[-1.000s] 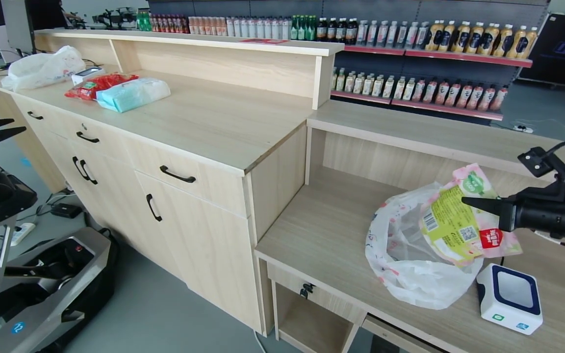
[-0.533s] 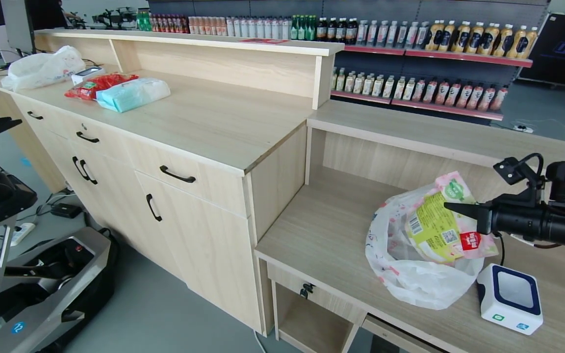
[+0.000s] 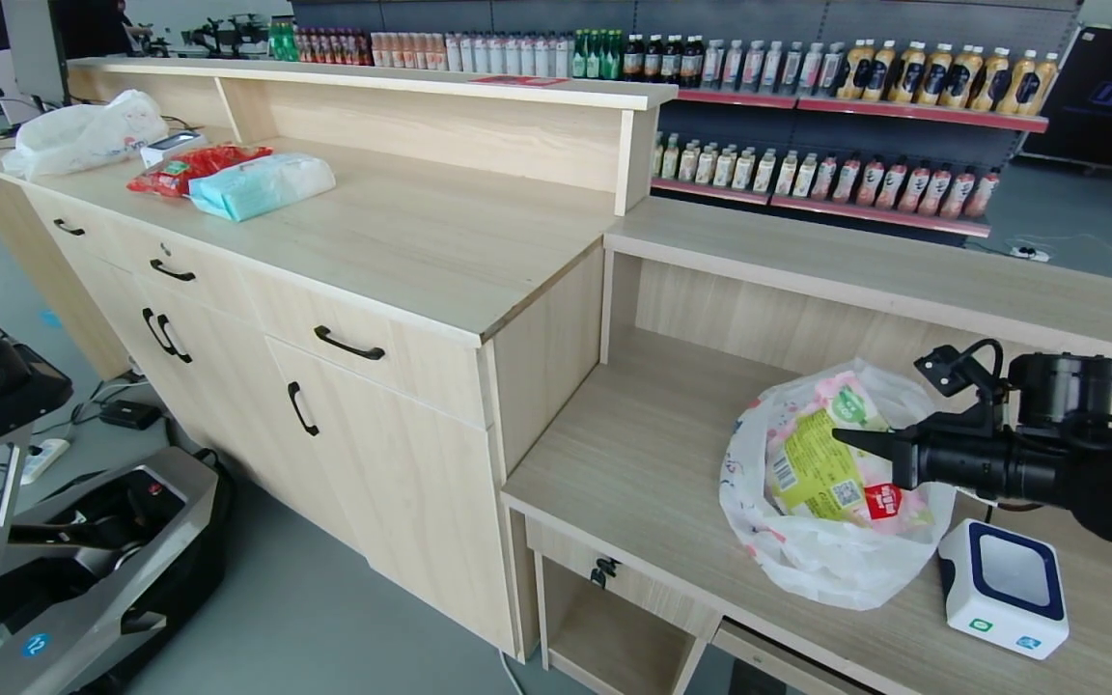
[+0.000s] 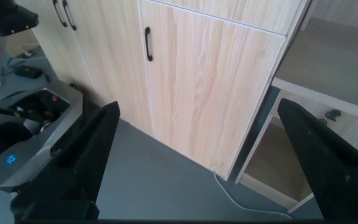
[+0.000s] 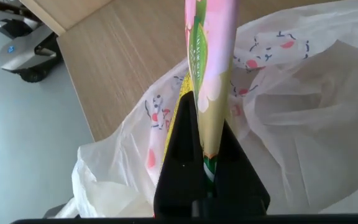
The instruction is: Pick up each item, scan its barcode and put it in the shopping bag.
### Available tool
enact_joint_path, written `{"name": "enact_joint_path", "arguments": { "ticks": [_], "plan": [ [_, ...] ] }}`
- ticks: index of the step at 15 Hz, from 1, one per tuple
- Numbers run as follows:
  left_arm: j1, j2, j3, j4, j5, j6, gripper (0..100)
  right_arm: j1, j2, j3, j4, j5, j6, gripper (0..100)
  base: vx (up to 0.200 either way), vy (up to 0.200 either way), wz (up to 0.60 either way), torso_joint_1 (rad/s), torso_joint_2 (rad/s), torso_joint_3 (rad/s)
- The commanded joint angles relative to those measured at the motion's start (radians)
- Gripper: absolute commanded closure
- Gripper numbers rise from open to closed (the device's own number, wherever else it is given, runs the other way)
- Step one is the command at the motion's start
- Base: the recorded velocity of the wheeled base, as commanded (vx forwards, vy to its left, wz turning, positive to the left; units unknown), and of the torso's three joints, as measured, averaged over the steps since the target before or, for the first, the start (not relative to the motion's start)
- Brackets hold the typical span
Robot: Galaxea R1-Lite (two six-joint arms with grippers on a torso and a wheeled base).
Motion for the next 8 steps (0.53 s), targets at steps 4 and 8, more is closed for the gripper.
{"name": "enact_joint_path", "arguments": {
  "ticks": [4, 8],
  "plan": [
    [0.001, 0.0, 0.0, 0.0, 0.0, -0.001, 0, 0.002, 0.06, 0.007, -0.003, -0.014, -0.027, 100, 0.0, 0.0, 0.0, 0.0, 0.0, 0.0],
    [0.001, 0.0, 0.0, 0.0, 0.0, -0.001, 0, 0.005, 0.074, 0.011, -0.002, -0.014, -0.034, 100, 0.0, 0.0, 0.0, 0.0, 0.0, 0.0]
  ]
}}
